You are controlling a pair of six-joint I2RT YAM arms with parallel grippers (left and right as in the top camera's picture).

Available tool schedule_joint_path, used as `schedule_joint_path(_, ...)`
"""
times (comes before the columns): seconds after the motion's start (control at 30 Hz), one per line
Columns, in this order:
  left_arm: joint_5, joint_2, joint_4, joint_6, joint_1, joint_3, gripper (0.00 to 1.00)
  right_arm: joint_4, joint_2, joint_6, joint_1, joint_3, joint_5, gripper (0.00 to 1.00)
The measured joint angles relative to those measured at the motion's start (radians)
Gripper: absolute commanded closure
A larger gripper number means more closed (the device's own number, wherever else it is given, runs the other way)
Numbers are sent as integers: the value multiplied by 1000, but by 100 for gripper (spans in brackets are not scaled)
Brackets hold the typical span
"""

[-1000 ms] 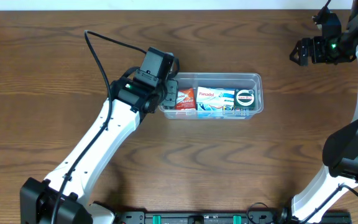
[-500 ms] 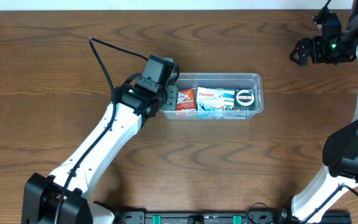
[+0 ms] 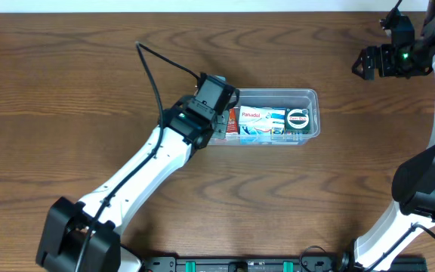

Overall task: Pack container
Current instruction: 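Lift the dark bottle with the left gripper and carry it over the container, then lower the bottle upright into the container's left end and release it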

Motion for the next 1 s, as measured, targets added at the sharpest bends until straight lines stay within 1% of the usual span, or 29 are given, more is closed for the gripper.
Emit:
schedule_joint_path(0.37, -40, 15, 3, -48, 0, 0, 72, 0, 0, 0, 0, 0, 0, 1)
schedule_joint_path(0.67, -45, 92, 56, -51, 0, 0, 71, 0, 0, 0, 0, 0, 0, 1)
schedule_joint_path(1.0, -46, 93, 82, -51, 0, 0, 70, 0, 0, 0, 2, 0, 0, 1)
